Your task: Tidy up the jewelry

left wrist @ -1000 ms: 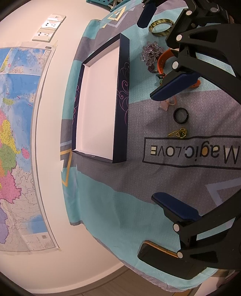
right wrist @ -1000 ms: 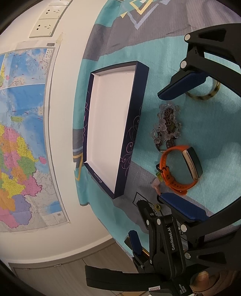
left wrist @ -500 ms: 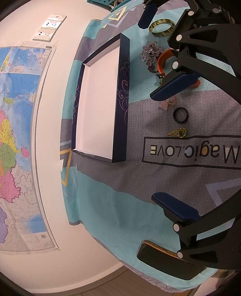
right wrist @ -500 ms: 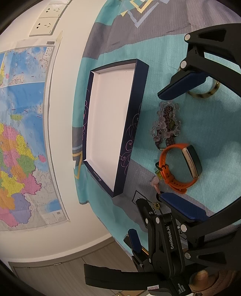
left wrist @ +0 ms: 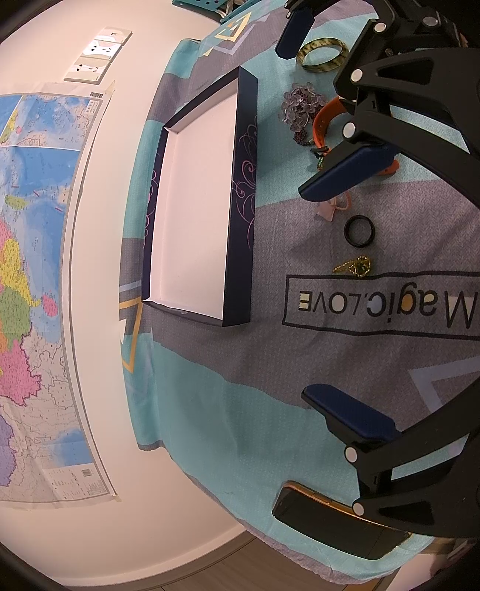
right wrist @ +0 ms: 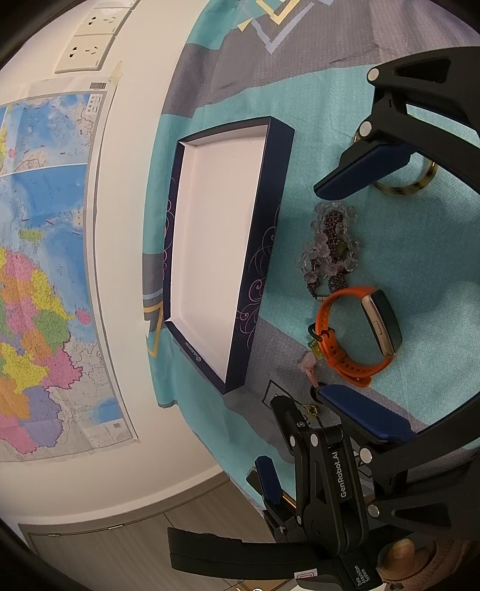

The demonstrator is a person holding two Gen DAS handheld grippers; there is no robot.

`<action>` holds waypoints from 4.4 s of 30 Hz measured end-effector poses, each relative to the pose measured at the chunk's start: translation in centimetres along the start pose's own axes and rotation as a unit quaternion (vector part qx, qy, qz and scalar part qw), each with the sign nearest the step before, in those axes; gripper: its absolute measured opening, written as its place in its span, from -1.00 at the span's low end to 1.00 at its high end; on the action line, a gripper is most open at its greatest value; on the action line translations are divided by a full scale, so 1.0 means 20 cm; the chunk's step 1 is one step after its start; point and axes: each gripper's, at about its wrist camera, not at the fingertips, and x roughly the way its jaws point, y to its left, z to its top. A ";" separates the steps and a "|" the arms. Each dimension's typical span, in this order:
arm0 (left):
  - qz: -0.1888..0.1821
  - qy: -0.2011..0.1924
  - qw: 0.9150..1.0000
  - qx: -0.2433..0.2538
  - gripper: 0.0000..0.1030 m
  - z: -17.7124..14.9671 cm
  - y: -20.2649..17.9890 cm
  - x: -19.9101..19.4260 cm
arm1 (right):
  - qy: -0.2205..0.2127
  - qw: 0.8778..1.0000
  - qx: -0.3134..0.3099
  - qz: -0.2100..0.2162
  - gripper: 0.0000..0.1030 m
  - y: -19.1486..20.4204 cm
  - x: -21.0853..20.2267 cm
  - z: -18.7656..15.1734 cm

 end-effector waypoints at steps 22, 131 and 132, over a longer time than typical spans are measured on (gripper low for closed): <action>-0.005 0.000 1.000 0.001 0.89 -0.02 0.00 0.01 | 0.002 1.000 -0.003 0.003 0.88 0.01 0.00 0.00; -0.150 0.084 0.970 0.171 -0.83 0.85 -0.19 0.90 | 0.106 0.992 0.028 -0.070 -0.89 -0.67 0.78 0.80; -0.147 0.086 0.970 0.172 -0.83 0.86 -0.19 0.91 | 0.108 0.991 0.029 -0.070 -0.89 -0.67 0.79 0.80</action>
